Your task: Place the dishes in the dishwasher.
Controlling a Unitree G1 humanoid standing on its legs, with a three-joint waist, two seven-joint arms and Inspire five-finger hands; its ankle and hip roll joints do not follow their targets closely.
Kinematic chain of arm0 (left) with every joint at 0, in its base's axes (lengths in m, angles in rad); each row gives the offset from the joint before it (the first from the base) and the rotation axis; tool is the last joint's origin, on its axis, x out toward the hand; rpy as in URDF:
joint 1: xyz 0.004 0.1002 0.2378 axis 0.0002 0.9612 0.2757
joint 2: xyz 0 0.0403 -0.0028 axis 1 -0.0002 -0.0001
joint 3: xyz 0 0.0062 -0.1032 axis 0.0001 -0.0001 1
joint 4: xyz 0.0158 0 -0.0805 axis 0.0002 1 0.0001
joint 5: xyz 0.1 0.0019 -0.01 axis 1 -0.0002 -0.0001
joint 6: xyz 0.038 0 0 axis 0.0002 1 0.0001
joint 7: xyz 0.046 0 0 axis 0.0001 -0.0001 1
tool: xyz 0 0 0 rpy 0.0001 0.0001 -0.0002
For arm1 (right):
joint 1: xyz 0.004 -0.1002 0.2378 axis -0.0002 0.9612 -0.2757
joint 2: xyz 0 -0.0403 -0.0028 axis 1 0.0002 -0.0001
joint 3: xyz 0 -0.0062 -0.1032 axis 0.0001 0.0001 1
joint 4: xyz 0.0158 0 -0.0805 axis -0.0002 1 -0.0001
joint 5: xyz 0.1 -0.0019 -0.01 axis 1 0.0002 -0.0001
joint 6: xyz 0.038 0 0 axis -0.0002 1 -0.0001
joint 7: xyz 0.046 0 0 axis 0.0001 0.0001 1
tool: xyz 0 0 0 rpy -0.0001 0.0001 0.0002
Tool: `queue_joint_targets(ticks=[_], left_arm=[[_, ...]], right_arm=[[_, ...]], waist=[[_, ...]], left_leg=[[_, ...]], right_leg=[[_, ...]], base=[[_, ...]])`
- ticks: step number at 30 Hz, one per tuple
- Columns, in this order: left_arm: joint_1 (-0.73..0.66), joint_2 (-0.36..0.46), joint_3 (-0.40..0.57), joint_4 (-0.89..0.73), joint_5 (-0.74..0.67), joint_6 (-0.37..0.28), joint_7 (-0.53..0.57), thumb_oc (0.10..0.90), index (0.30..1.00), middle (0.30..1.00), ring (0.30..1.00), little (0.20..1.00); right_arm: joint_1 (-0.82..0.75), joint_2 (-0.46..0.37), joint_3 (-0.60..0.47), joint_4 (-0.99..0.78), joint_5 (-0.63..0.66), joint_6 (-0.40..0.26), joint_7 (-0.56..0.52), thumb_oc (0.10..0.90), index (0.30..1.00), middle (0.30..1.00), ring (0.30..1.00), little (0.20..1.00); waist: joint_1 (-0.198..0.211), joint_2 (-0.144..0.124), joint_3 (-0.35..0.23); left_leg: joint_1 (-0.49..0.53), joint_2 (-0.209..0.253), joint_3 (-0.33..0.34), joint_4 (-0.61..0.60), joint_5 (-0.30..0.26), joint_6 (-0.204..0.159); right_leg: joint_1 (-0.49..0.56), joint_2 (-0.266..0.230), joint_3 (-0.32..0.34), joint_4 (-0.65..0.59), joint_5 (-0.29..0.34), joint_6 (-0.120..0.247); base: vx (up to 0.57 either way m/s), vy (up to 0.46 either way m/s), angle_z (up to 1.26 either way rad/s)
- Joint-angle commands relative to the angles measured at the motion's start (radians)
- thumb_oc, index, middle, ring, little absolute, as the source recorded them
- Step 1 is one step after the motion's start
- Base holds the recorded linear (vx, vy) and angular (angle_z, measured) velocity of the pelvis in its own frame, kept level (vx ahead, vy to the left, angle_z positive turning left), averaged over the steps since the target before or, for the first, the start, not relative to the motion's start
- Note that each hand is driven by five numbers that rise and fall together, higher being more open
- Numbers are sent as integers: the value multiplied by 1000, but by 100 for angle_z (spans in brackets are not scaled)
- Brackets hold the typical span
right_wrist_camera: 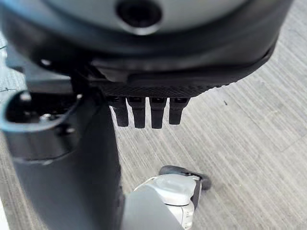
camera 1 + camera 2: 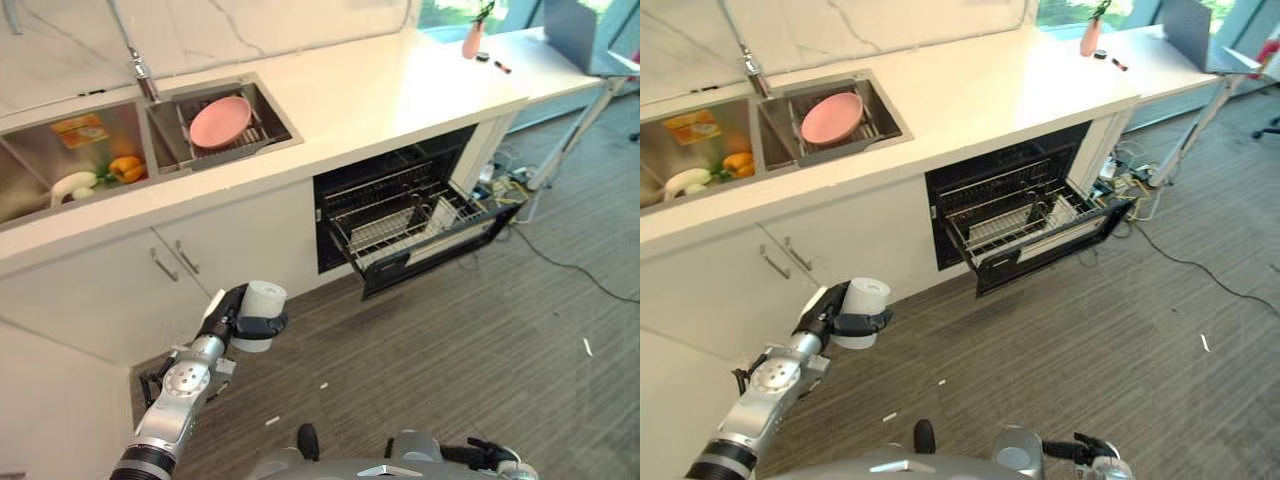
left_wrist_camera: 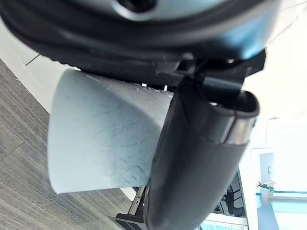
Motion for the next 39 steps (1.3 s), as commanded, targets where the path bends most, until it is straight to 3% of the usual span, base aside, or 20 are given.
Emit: queue_joint_targets(ticks=[1, 5, 11, 12, 14, 16, 17, 18, 19, 22, 23, 26, 28, 30, 32, 37, 39], left_arm=[[-28, 9, 34, -191, -39, -88, -10, 400, 300, 300, 300, 300], [-46, 2, 25, -189, -33, -91, -10, 400, 300, 300, 300, 300], [-53, -14, 22, -192, -35, -97, -9, 400, 300, 300, 300, 300], [-44, -12, 30, -199, -39, -98, -5, 400, 300, 300, 300, 300], [-39, -13, 35, -202, -42, -101, -3, 400, 300, 300, 300, 300], [-34, -15, 44, -205, -45, -104, 1, 400, 300, 300, 300, 300], [-34, -15, 44, -205, -45, -104, 1, 400, 300, 300, 300, 300], [-29, -26, 55, -198, -55, -113, 30, 400, 300, 300, 300, 300], [-29, -26, 55, -198, -55, -113, 30, 400, 300, 300, 300, 300], [-31, -49, 38, -179, -82, -114, 36, 400, 300, 300, 300, 300], [-35, -51, 32, -171, -90, -114, 41, 400, 300, 300, 300, 300], [-47, -48, 29, -162, -93, -118, 54, 400, 300, 300, 300, 300], [-58, -45, 28, -162, -101, -124, 67, 400, 300, 300, 300, 300], [-63, -46, 25, -161, -100, -125, 69, 400, 300, 300, 300, 300], [-80, -53, 5, -148, -99, -124, 58, 400, 300, 300, 300, 300], [-102, -52, -16, -134, -97, -117, 42, 400, 300, 300, 300, 300], [-117, -44, -11, -139, -99, -119, 35, 400, 300, 300, 300, 300]], right_arm=[[-45, 7, 26, 42, 40, -29, -7, 800, 900, 900, 900, 900], [-26, 6, 23, 47, 39, -28, -5, 800, 900, 900, 900, 900], [22, 2, 33, 87, 24, -27, -7, 800, 900, 900, 900, 900], [24, -5, 32, 86, 29, -28, -10, 800, 900, 900, 900, 900], [22, -10, 30, 80, 33, -30, -14, 800, 900, 900, 900, 900], [13, -17, 33, 55, 40, -37, -20, 800, 900, 900, 900, 900], [13, -17, 33, 55, 40, -37, -20, 800, 900, 900, 900, 900], [-16, -41, 37, -15, 50, -48, -45, 800, 900, 900, 900, 900], [-16, -41, 37, -15, 50, -48, -45, 800, 900, 900, 900, 900], [-24, -70, 17, -80, 72, -62, -76, 800, 900, 900, 900, 900], [-26, -77, 15, -81, 71, -61, -81, 800, 900, 900, 900, 900], [-27, -82, 12, -73, 63, -62, -92, 800, 900, 900, 900, 900], [-22, -90, -6, -55, 59, -59, -111, 800, 900, 900, 900, 900], [-18, -96, -15, -52, 60, -59, -115, 800, 900, 900, 900, 900], [7, -111, -59, -52, 68, -63, -115, 800, 900, 900, 900, 900], [24, -148, -137, -88, 74, -67, -126, 800, 900, 900, 900, 900], [31, -164, -198, -180, 90, -81, -153, 800, 900, 900, 900, 900]], waist=[[22, -23, -23], [4, -26, -16], [0, -40, -44], [4, -37, -44], [6, -38, -44], [17, -51, -30], [17, -51, -30], [32, -62, -7], [32, -62, -7], [37, -66, -2], [39, -67, 4], [40, -67, 4], [38, -48, 2], [36, -40, 2], [10, -5, -20], [-18, 18, -52], [-35, 19, -62]], left_leg=[[32, 37, -70, 99, -142, -36], [68, 30, -78, 84, -156, -38], [94, 36, -77, 160, -205, -65], [89, 58, -71, 241, -201, -91], [74, 70, -68, 306, -187, -105], [-2, 88, -77, 512, -125, -137], [-2, 88, -77, 512, -125, -137], [-92, 100, -80, 672, -65, -141], [-92, 100, -80, 672, -65, -141], [-156, 140, -47, 563, -82, -120], [-172, 151, -62, 536, -92, -121], [-194, 168, -106, 452, -53, -132], [-201, 209, -169, 349, 12, -162], [-191, 218, -176, 314, 37, -173], [-96, 259, -105, 164, 39, -190], [4, 213, -68, 46, 17, -187], [31, 180, -45, 9, -3, -167]], right_leg=[[39, 59, -52, -296, 207, 7], [13, 77, -81, -348, 235, 14], [111, 93, -95, -405, 216, -21], [142, 111, -89, -404, 197, -35], [157, 118, -87, -405, 188, -44], [190, 123, -85, -416, 181, -68], [190, 123, -85, -416, 181, -68], [224, 128, -75, -427, 157, -93], [224, 128, -75, -427, 157, -93], [257, 118, -49, -455, 149, -81], [266, 115, -34, -458, 145, -75], [264, 107, -14, -457, 142, -68], [278, 101, 9, -459, 130, -55], [287, 98, 12, -460, 127, -52], [292, 88, 5, -456, 120, -32], [311, 53, 1, -468, 143, 3], [298, 24, 23, -462, 154, 25]], base=[[195, 54, -24], [168, 11, -7], [240, -108, 26], [249, -146, 11], [170, -139, -7], [118, -165, -25], [172, -211, -24], [126, -141, -10], [169, -147, -13], [172, 63, -37], [112, 108, -27], [82, 105, -41], [156, 203, -37], [129, 214, -34], [154, 315, -20], [112, 248, 2], [52, 248, 26]])
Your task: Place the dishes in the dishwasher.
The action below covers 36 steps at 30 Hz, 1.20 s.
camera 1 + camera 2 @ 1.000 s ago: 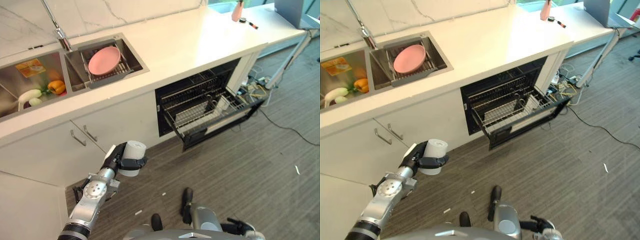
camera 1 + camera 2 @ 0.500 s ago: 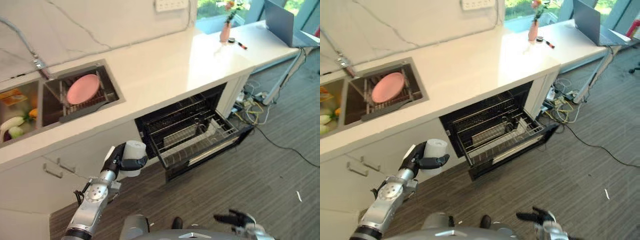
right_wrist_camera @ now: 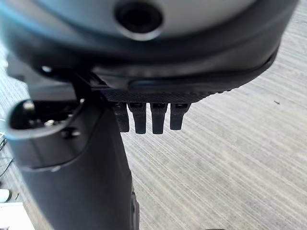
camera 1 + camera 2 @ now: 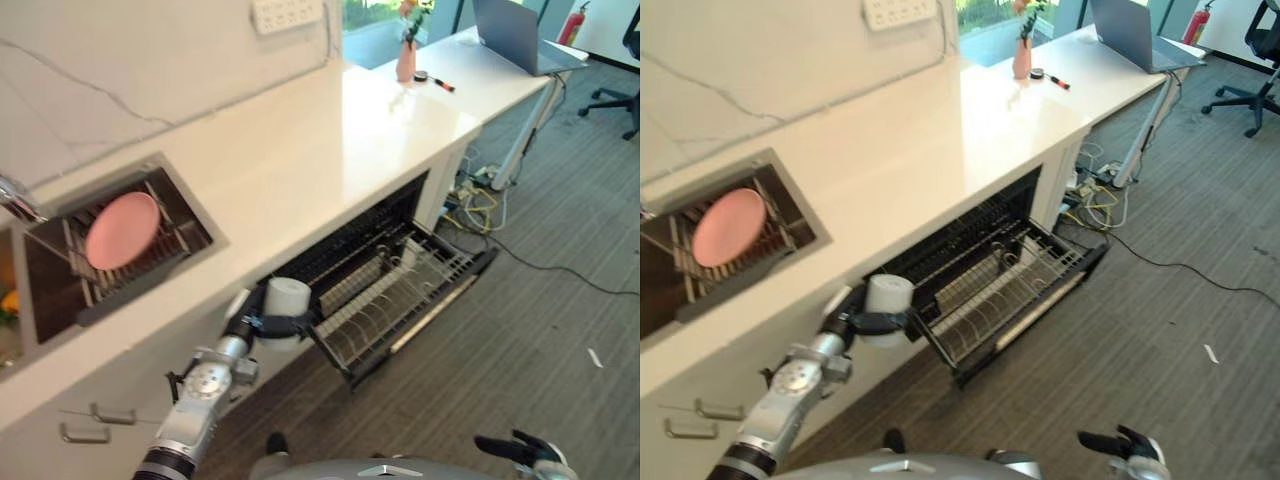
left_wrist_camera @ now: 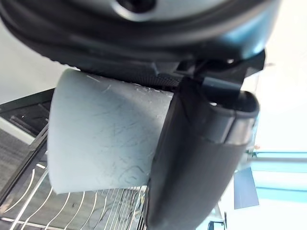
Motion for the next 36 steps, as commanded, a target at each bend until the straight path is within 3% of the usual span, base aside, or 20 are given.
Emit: queue_joint_targets(ticks=[1, 2, 5, 8, 10, 11, 16, 19, 26, 31, 32, 36], left_arm=[[-112, 31, 119, -96, -21, -104, 29, 400, 300, 300, 300, 300], [-129, 35, 127, -98, -20, -113, 34, 400, 300, 300, 300, 300], [-142, 34, 127, -94, -20, -121, 40, 400, 300, 300, 300, 300], [-175, 30, 137, -84, -4, -150, 67, 400, 300, 300, 300, 300], [-182, 29, 139, -82, 3, -158, 70, 400, 300, 300, 300, 300], [-203, 32, 148, -87, 17, -182, 96, 400, 300, 300, 300, 300], [-262, 15, 124, -99, 10, -213, 132, 400, 300, 300, 300, 300], [-280, 5, 114, -103, -19, -222, 129, 400, 300, 300, 300, 300], [-375, -33, 45, -145, -152, -247, 127, 400, 300, 300, 300, 300], [-399, -35, 34, -151, -155, -248, 130, 400, 300, 300, 300, 300], [-416, -30, 28, -154, -133, -242, 133, 400, 300, 300, 300, 300], [-428, -28, 17, -150, -88, -236, 146, 400, 300, 300, 300, 300]], right_arm=[[-36, -56, -45, -106, 51, -50, -44, 800, 900, 900, 900, 900], [-34, -63, -76, -208, 48, -69, -68, 800, 900, 900, 900, 900], [-30, -67, -90, -290, 34, -75, -86, 800, 900, 900, 900, 900], [-42, -68, -119, -549, -7, -130, -118, 800, 900, 900, 900, 900], [-36, -62, -124, -619, -30, -131, -124, 800, 900, 900, 900, 900], [-44, -69, -133, -814, -94, -162, -136, 800, 900, 900, 900, 900], [-66, -51, -115, -1104, -140, -205, -123, 800, 900, 900, 900, 900], [-77, -40, -99, -1143, -123, -211, -111, 800, 900, 900, 900, 900], [-134, 15, 57, -1277, 68, -238, 1, 800, 900, 900, 900, 900], [-142, 22, 103, -1286, 140, -230, 36, 800, 900, 900, 900, 900], [-151, 38, 145, -1295, 232, -222, 67, 800, 900, 900, 900, 900], [-170, 52, 181, -1305, 324, -219, 88, 800, 900, 900, 900, 900]], waist=[[39, -19, -43], [25, -19, -45], [23, -20, -45], [2, -24, -53], [3, -26, -57], [-17, -31, -65], [-37, -43, -83], [-39, -45, -86], [-42, -49, -101], [-40, -45, -103], [-34, -44, -106], [-26, -42, -106]], left_leg=[[25, -1, 23, 32, -84, 18], [33, -24, 31, 18, -101, 36], [36, -37, 42, 17, -115, 48], [46, -69, 77, 10, -148, 77], [51, -76, 90, 9, -156, 83], [63, -86, 117, 7, -172, 95], [90, -92, 161, 6, -188, 106], [102, -89, 170, 6, -191, 105], [123, -69, 173, 5, -184, 91], [127, -61, 167, 5, -179, 85], [128, -54, 165, 5, -175, 78], [123, -48, 155, 5, -167, 71]], right_leg=[[-93, -121, 37, 43, 41, 120], [-109, -139, 52, 44, 54, 135], [-121, -151, 70, 42, 63, 146], [-156, -176, 123, 15, 102, 172], [-165, -179, 141, 6, 112, 177], [-185, -185, 172, -12, 138, 188], [-201, -178, 209, -37, 162, 203], [-196, -174, 214, -43, 164, 200], [-174, -153, 204, -52, 153, 187], [-162, -145, 193, -52, 144, 180], [-154, -140, 180, -52, 138, 175], [-147, -138, 166, -52, 133, 171]], base=[[8, 245, -12], [-1, 166, -32], [-14, 162, -36], [-11, 165, -43], [17, 93, -74], [35, 75, -52], [45, 18, -56], [45, -27, -18], [41, -69, -10], [24, -53, 4], [21, -61, 6], [14, -58, 17]])
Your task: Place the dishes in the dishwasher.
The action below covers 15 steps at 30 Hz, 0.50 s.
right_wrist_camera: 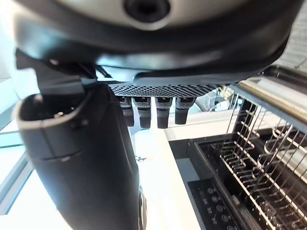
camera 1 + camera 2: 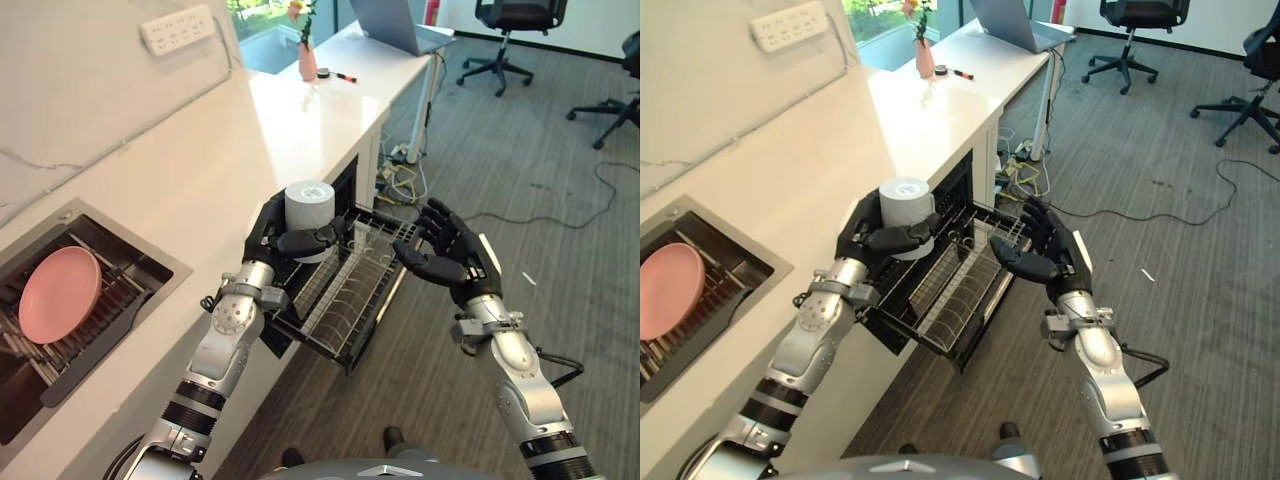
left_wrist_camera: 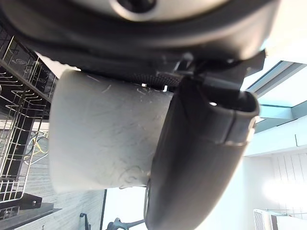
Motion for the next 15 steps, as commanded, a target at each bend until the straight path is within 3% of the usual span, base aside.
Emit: queue_joint_targets(ticks=[1, 10, 15], left_arm=[[-143, 37, -3, -38, 88, -116, 30, 400, 300, 300, 300, 300], [-154, 37, -33, -32, 164, -116, 60, 400, 300, 300, 300, 300], [-184, 53, -53, -30, 264, -109, 81, 400, 300, 300, 300, 300]], right_arm=[[-145, 21, -13, -96, 134, -106, 32, 800, 900, 900, 900, 900], [-173, 16, 14, -87, 157, -96, 22, 800, 900, 900, 900, 900], [-197, 14, 61, -97, 242, -86, 53, 800, 900, 900, 900, 900]], waist=[[40, -24, -84], [54, -25, -88], [63, -28, -88]], left_leg=[[87, 27, -39, 10, -110, -10], [78, 34, -58, 10, -102, -18], [75, 37, -70, 10, -97, -23]], right_leg=[[-43, -46, -82, 12, 7, 69], [-28, -45, -110, 12, -3, 61], [-18, -45, -127, 12, -6, 59]], base=[[9, -41, 14], [5, -27, 12], [0, -19, 12]])
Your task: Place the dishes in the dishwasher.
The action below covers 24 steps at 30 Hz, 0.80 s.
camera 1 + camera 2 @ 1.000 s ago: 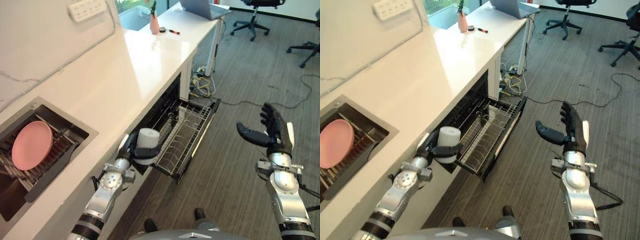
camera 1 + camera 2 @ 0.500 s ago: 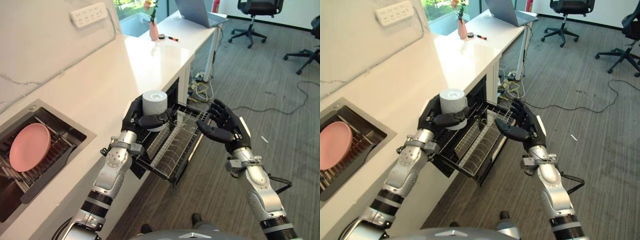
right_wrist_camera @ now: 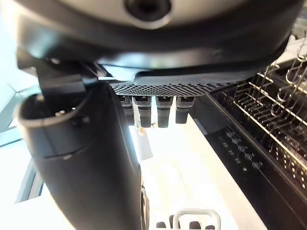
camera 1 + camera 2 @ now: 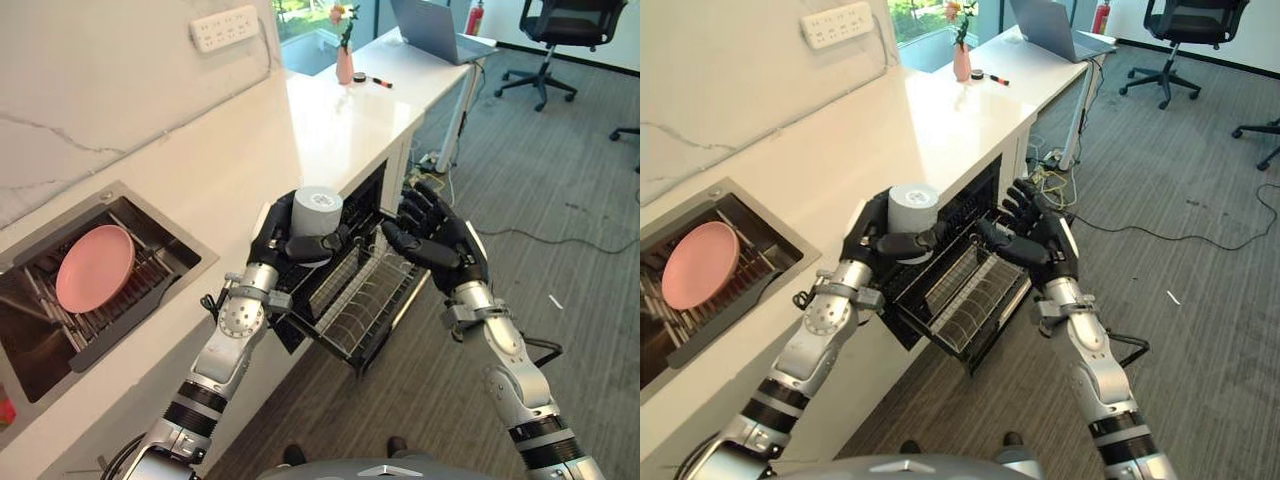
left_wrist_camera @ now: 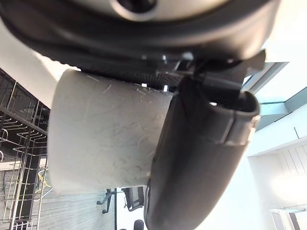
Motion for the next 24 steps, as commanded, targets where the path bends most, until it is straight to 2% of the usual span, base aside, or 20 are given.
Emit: queue_joint_targets(ticks=[1, 7, 11, 13, 15, 18, 24], left_arm=[[-188, 41, -11, -29, 107, -110, 36, 400, 300, 300, 300, 300], [-209, 66, -21, -21, 195, -92, 40, 400, 300, 300, 300, 300], [-260, 71, -37, 44, 349, -55, 131, 400, 300, 300, 300, 300], [-307, 54, -51, 110, 426, -26, 209, 400, 300, 300, 300, 300], [-328, 40, -64, 137, 453, -12, 242, 400, 300, 300, 300, 300], [-422, -30, -136, 253, 540, 40, 370, 400, 300, 300, 300, 300], [-483, -82, -216, 312, 579, 64, 434, 400, 300, 300, 300, 300]], right_arm=[[-125, 15, -2, -97, 85, -82, 53, 800, 900, 900, 900, 900], [-134, -44, 49, -133, 161, -32, 109, 800, 900, 900, 900, 900], [-150, -62, 74, -155, 127, -21, 81, 800, 900, 900, 900, 900], [-167, -43, 99, -152, 85, -31, 32, 800, 900, 900, 900, 900], [-178, -29, 110, -154, 71, -37, 7, 800, 900, 900, 900, 900], [-231, 45, 180, -149, 7, -55, -99, 800, 900, 900, 900, 900], [-270, 106, 253, -115, -61, -56, -187, 800, 900, 900, 900, 900]], waist=[[18, -31, -77], [19, -37, -79], [14, -37, -78], [10, -36, -78], [8, -35, -77], [0, -33, -73], [1, -33, -69]], left_leg=[[94, 40, -12, 8, -103, -25], [90, 42, -14, 8, -102, -30], [83, 43, -12, 8, -101, -31], [81, 44, -9, 8, -101, -31], [81, 44, -8, 8, -101, -30], [76, 39, -7, 8, -104, -26], [69, 30, -12, 8, -107, -19]], right_leg=[[-34, -46, -70, 12, -3, 70], [-37, -48, -76, 12, 1, 70], [-43, -46, -75, 12, 3, 71], [-47, -46, -74, 12, 4, 71], [-49, -46, -73, 12, 4, 72], [-53, -47, -65, 12, 13, 70], [-52, -50, -63, 12, 25, 68]], base=[[-5, -14, 10], [-5, -6, 6], [-8, 0, 3], [0, 0, 0], [0, 0, 0], [0, 0, 0], [0, 0, 0]])
